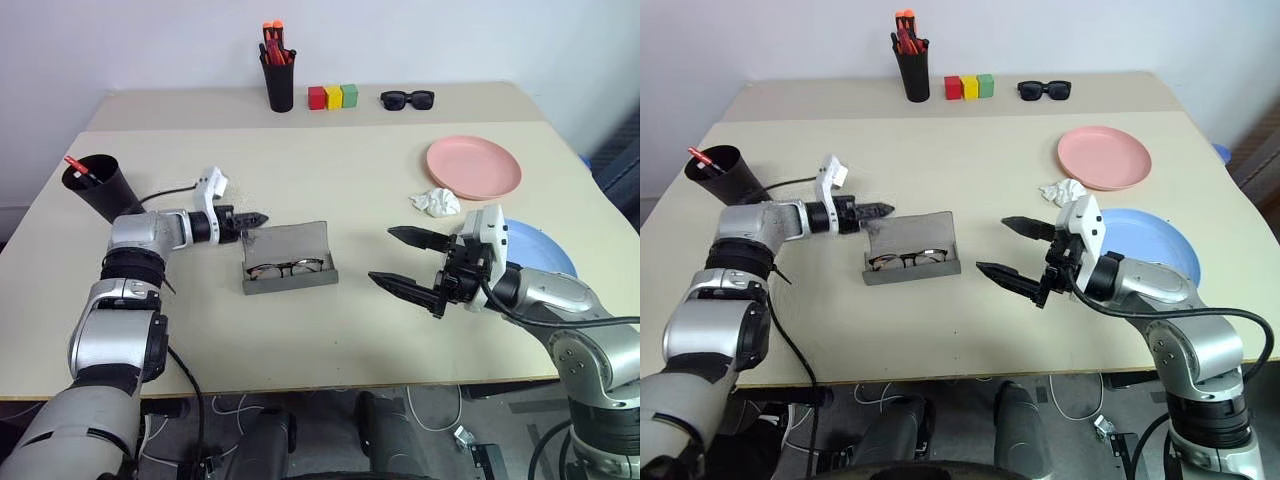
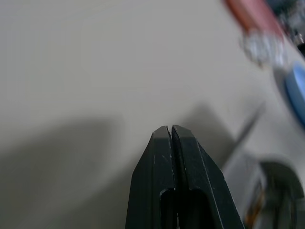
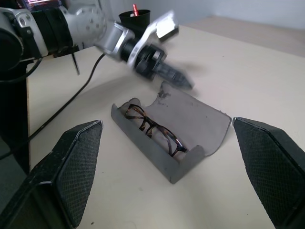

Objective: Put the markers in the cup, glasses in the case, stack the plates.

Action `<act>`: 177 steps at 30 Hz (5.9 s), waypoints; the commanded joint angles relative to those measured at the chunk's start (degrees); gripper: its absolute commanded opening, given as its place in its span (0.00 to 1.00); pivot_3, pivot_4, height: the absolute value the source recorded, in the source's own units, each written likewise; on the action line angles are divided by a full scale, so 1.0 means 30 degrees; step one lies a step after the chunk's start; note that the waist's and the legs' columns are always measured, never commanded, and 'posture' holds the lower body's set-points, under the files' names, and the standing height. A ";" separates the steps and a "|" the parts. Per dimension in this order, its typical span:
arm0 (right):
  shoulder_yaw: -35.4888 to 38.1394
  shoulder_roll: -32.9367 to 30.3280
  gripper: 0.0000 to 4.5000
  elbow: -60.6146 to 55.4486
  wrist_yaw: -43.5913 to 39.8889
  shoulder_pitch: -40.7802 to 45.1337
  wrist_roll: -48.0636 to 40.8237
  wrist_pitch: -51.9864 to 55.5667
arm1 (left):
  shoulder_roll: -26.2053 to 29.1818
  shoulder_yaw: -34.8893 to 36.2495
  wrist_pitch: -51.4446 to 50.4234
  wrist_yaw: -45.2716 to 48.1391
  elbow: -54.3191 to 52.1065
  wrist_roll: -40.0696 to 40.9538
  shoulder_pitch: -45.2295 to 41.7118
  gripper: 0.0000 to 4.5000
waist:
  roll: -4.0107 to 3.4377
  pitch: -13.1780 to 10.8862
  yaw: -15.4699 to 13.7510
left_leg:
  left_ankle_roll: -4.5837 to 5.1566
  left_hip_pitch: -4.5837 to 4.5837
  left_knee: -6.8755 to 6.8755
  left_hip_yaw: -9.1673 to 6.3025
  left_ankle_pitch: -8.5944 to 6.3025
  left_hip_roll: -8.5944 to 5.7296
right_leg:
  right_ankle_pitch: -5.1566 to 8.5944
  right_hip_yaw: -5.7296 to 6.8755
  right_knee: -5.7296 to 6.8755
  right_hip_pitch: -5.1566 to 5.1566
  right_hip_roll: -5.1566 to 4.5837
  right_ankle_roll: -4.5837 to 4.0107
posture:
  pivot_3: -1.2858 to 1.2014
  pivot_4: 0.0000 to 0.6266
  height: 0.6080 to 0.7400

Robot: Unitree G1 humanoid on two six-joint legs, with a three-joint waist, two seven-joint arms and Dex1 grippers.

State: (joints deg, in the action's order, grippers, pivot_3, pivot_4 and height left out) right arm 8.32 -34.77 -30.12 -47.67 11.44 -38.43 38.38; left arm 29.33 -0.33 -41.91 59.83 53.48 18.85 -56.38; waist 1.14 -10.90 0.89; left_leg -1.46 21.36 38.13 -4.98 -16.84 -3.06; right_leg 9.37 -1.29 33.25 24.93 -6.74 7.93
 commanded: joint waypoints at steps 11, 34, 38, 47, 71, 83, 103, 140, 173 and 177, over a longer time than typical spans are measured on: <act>-0.0499 -0.0016 1.00 -0.0282 0.1082 0.0540 0.0129 -0.1000 | 0.2219 -0.3653 -0.3863 0.9924 -0.2845 -0.0805 0.0105 0.01 | 0.0006 -0.0005 -0.0006 | 0.0001 0.0008 0.0008 -0.0005 -0.0001 0.0004 | 0.0003 -0.0001 0.0001 0.0000 0.0000 0.0000 | 0.52 0.24 1.00; -0.1637 0.0065 1.00 0.0442 0.1352 0.1248 0.1171 -0.1915 | 0.0246 0.2479 0.3567 -0.0547 0.0769 -0.0939 -0.1169 0.01 | 0.0045 -0.0027 -0.0117 | 0.0006 0.0019 0.0028 -0.0017 -0.0003 -0.0002 | -0.0001 0.0009 0.0015 0.0015 -0.0008 0.0000 | 0.52 0.24 1.00; -0.1743 0.0143 1.00 0.0539 0.1409 0.1542 0.1227 -0.1926 | 0.0022 0.0222 0.3255 0.1325 0.0302 -0.2406 -0.0233 0.01 | 0.0038 -0.0023 -0.0073 | 0.0006 0.0009 0.0023 -0.0006 -0.0004 -0.0010 | -0.0003 0.0008 0.0016 0.0004 -0.0014 0.0003 | 0.52 0.24 1.00; -0.1703 0.0031 1.00 0.0508 0.1538 0.1613 0.1325 -0.1943 | 0.1425 -0.1610 -0.2663 0.9366 -0.4870 0.0119 0.1144 0.01 | 0.0041 -0.0026 -0.0012 | 0.0009 0.0021 0.0024 -0.0011 -0.0005 -0.0003 | -0.0001 0.0008 0.0021 0.0014 -0.0010 0.0000 | 0.52 0.24 1.00; -0.1903 0.0173 1.00 0.1134 0.1485 0.2248 0.1758 -0.2153 | 0.0319 0.0760 0.2019 0.0486 -0.2497 -0.0389 0.1444 0.01 | -0.0018 0.0009 0.0014 | 0.0004 0.0005 0.0006 -0.0009 -0.0002 -0.0012 | -0.0004 0.0018 0.0011 0.0003 -0.0019 0.0001 | 0.52 0.24 1.00; -0.1630 0.0008 1.00 0.0987 0.1670 0.2091 0.1871 -0.2121 | 0.1537 -0.1090 -0.4030 0.8118 -1.0068 0.3324 0.4355 0.01 | -0.0003 -0.0001 -0.0020 | 0.0005 0.0018 0.0017 -0.0024 -0.0003 -0.0005 | 0.0000 0.0019 0.0017 0.0007 -0.0017 -0.0003 | 0.52 0.24 1.00; -0.1753 0.0105 1.00 0.1604 0.1632 0.2651 0.2240 -0.2521 | -0.1144 0.5147 0.2818 -0.2569 -0.6371 0.3587 0.2580 0.01 | -0.0097 0.0057 -0.0067 | 0.0008 -0.0054 -0.0018 -0.0013 -0.0003 -0.0006 | -0.0006 0.0026 -0.0019 -0.0045 -0.0021 -0.0009 | 0.52 0.24 1.00; -0.1555 -0.0052 1.00 0.2040 0.1673 0.2827 0.2995 -0.2886 | 0.1062 -0.1624 -0.0641 0.4643 -1.3132 0.2139 0.7288 0.01 | -0.0048 0.0027 -0.0059 | -0.0001 0.0007 0.0007 -0.0026 0.0003 -0.0001 | -0.0005 0.0021 0.0007 0.0004 -0.0015 -0.0016 | 0.52 0.24 1.00; 0.1176 -0.3318 0.88 0.3546 0.6092 -0.3605 0.7103 0.2134 | 0.0542 0.0152 0.7385 0.8222 -1.0864 0.2870 0.3298 1.00 | -0.0052 0.0029 -0.0076 | 0.0003 0.0008 0.0022 0.0008 0.0003 -0.0002 | -0.0003 0.0003 -0.0021 -0.0017 -0.0020 -0.0014 | 0.52 0.24 1.00; 0.0716 -0.3688 0.48 0.4400 0.6511 -0.3150 0.8135 0.1741 | 0.0768 0.0198 0.7612 0.8242 -1.0857 0.2733 0.3601 1.00 | -0.0052 0.0029 -0.0072 | 0.0003 0.0002 0.0023 0.0006 0.0004 -0.0001 | -0.0004 0.0004 -0.0018 -0.0020 -0.0018 -0.0013 | 0.52 0.24 1.00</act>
State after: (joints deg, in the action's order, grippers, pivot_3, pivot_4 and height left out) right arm 10.14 -44.93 -17.72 -29.10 1.45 -16.12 44.54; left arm 30.85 -0.38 -20.32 84.12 21.84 26.88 -45.43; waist 0.98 -10.81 0.67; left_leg -1.45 21.36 38.20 -4.97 -16.83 -3.06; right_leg 9.36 -1.27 33.19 24.87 -6.79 7.89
